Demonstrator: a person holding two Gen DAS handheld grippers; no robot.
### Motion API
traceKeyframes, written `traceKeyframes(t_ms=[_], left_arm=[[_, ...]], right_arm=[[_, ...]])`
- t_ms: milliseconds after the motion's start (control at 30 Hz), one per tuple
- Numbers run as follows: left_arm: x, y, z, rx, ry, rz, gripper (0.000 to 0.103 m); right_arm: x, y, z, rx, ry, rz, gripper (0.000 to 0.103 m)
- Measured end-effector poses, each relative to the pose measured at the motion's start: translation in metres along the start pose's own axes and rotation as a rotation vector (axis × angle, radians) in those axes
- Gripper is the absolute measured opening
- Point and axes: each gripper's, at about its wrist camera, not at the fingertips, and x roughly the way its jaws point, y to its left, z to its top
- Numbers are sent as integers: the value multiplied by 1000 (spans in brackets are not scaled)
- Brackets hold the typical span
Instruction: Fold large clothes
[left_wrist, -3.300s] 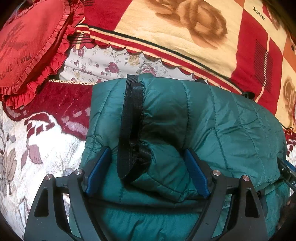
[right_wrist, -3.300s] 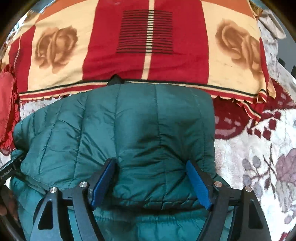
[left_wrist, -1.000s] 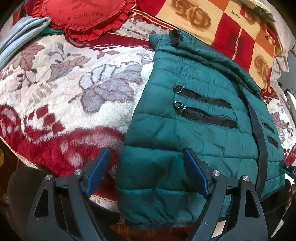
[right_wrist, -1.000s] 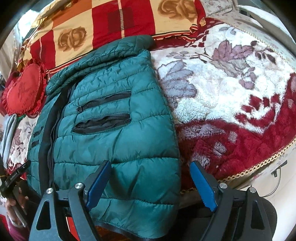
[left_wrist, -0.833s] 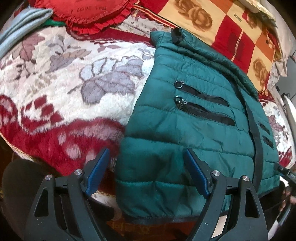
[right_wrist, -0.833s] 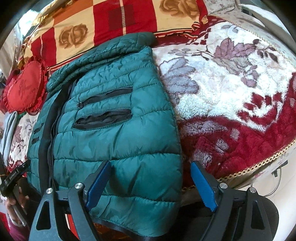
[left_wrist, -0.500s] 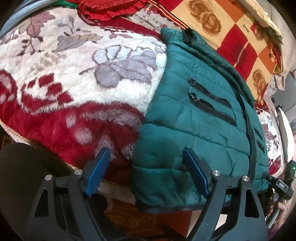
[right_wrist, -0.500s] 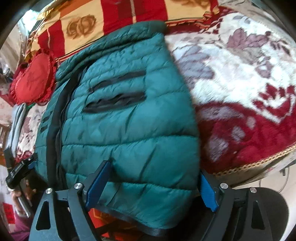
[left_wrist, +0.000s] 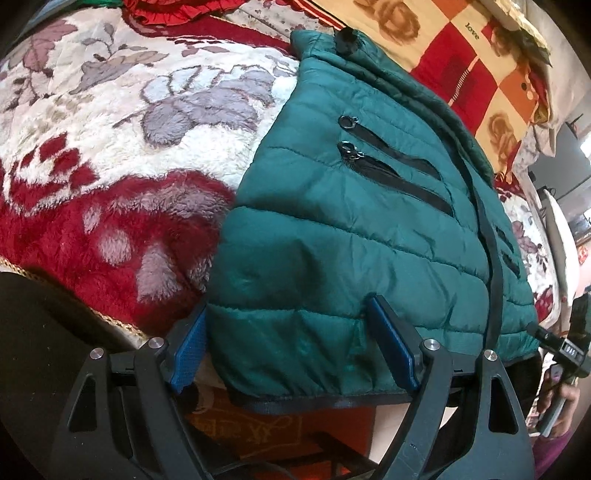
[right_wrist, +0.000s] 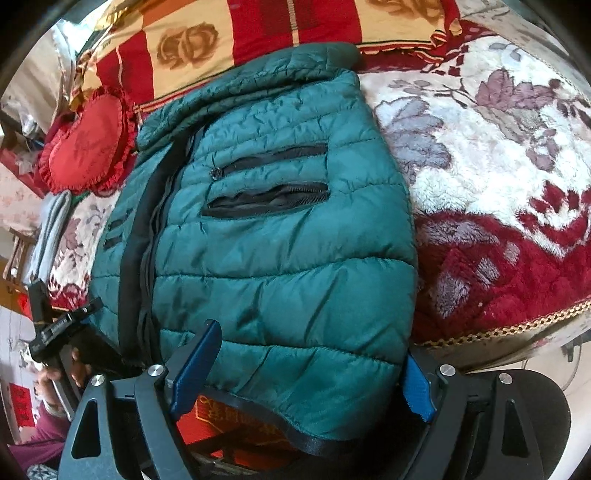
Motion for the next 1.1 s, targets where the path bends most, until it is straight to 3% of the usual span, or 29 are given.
traceKeyframes(t_ms=[633, 700, 767, 900, 933, 1000, 1100], left_arm=[[5, -3, 0, 15, 2, 25, 83], [7, -4, 0, 17, -1, 26, 83], [7, -6, 0, 24, -1, 28, 83], [8, -10, -3, 72, 0, 35, 82], [9, -11, -3, 81, 1, 34, 78], [8, -13, -2, 92, 4, 24, 68], [2, -14, 1, 95, -5, 16, 44]], right_arm=[[-1, -5, 8, -22, 21, 1, 85], [0, -7, 7, -15, 10, -7, 64], [3, -8, 5, -10, 6, -19, 54], [4, -6, 4, -62, 10, -19, 44], [3, -5, 5, -68, 10, -11, 43], [2, -6, 7, -80, 1, -6, 28], [-4, -10, 11, -48, -34, 29, 18]])
